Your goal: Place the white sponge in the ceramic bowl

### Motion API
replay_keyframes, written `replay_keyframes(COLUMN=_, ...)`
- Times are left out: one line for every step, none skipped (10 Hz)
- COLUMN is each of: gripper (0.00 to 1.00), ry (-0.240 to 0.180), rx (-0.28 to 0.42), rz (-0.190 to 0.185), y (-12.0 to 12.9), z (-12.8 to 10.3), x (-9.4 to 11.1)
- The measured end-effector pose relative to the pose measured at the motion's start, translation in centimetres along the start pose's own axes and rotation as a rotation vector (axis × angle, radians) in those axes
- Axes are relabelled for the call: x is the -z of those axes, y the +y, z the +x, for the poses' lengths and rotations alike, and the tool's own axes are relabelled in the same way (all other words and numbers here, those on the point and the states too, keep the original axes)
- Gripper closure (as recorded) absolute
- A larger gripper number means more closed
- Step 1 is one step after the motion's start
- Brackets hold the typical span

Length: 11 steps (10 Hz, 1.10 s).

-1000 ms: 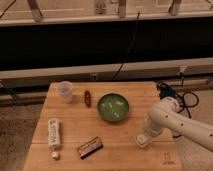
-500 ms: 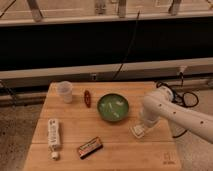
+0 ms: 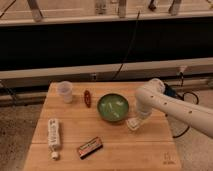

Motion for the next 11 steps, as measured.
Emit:
replay_keyframes(gripper=1.00, ry=0.002, rx=0.005, rz=-0.001, y=-0.4, z=-0.1, x=0.1)
replay_keyframes(gripper=1.00, ry=0.012, rx=0.016, rz=-0.004, y=-1.1, z=0.3, x=0.4)
replay_keyframes(gripper=1.00, ry=0.014, rx=0.026, rz=0.004, y=-2.6, z=0.2, x=0.6)
replay_keyframes(gripper=1.00, ry=0.017, rx=0.038, rz=0.008, y=-4.0, z=0.0, x=0.8)
replay_keyframes(gripper=1.00, ry=0.018, rx=0.044, rz=0.010, y=-4.9, z=-0.2, x=1.0)
replay_keyframes(gripper=1.00, ry=0.020, rx=0.048, rz=0.006, y=-5.0, z=-0.3, x=1.0)
replay_keyframes(gripper=1.00, ry=0.025, rx=0.053, rz=0.005, y=-5.3, z=-0.4, x=1.1)
replay_keyframes(gripper=1.00, ry=0.030, rx=0.058, rz=0.008, y=-6.1, z=-0.4, x=1.2)
replay_keyframes(gripper=1.00, ry=0.031, rx=0.067, rz=0.011, y=-7.5, z=-0.9, x=1.3)
replay_keyframes(gripper=1.00, ry=0.032, rx=0.075, rz=0.012, y=-8.6, z=-1.4, x=1.4)
replay_keyframes(gripper=1.00, ry=0.038, rx=0.078, rz=0.012, y=-9.0, z=-1.3, x=1.4)
